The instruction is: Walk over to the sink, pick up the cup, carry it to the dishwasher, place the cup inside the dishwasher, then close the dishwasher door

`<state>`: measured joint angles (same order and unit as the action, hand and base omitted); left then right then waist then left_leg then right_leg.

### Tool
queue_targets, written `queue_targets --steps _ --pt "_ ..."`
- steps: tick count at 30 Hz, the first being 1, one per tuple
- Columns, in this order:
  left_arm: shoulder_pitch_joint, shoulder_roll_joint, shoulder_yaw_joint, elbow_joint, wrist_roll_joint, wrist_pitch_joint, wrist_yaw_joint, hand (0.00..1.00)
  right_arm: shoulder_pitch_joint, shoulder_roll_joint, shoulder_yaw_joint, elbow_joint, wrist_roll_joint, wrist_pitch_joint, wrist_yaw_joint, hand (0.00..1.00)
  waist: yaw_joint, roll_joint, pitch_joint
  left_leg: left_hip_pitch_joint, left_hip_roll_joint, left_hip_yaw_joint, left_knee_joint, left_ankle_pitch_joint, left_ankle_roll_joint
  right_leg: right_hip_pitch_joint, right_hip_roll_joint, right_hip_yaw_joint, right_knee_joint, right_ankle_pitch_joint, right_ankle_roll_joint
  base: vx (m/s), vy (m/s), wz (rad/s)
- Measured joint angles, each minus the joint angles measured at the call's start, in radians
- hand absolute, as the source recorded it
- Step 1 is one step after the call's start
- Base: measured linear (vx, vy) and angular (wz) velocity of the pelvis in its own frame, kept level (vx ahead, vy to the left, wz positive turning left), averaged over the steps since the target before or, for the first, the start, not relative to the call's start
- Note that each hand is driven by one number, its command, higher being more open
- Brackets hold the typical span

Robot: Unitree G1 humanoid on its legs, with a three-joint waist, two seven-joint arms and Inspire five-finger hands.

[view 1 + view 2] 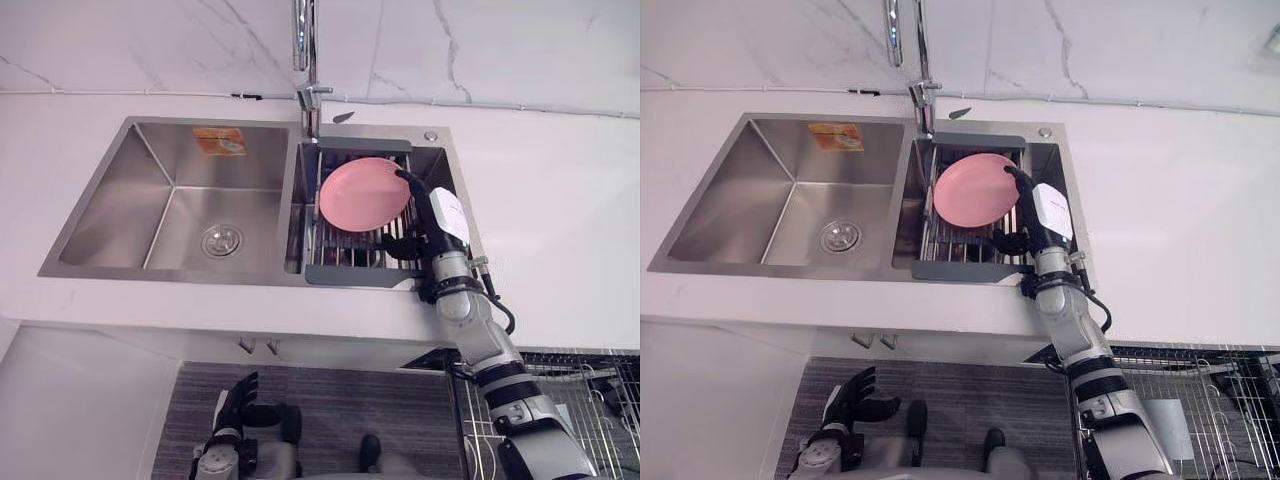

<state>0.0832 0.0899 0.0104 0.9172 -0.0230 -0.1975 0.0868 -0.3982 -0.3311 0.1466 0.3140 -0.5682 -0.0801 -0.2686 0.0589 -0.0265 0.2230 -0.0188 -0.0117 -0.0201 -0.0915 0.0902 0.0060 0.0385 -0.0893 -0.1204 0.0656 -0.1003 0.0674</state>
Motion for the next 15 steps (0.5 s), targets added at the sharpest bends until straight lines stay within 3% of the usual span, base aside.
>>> queue_targets --steps 15 --pt "-0.014 0.008 -0.02 -0.007 -0.037 -0.005 0.002 0.9 -0.131 -0.079 0.077 0.083 -0.103 0.021 -0.002 0.9 0.0 -0.001 0.036 -0.053 0.0 -0.028 -0.001 0.026 0.008 -0.044 0.002 -0.011 -0.001 0.019 0.009 -0.05 0.005 0.03"
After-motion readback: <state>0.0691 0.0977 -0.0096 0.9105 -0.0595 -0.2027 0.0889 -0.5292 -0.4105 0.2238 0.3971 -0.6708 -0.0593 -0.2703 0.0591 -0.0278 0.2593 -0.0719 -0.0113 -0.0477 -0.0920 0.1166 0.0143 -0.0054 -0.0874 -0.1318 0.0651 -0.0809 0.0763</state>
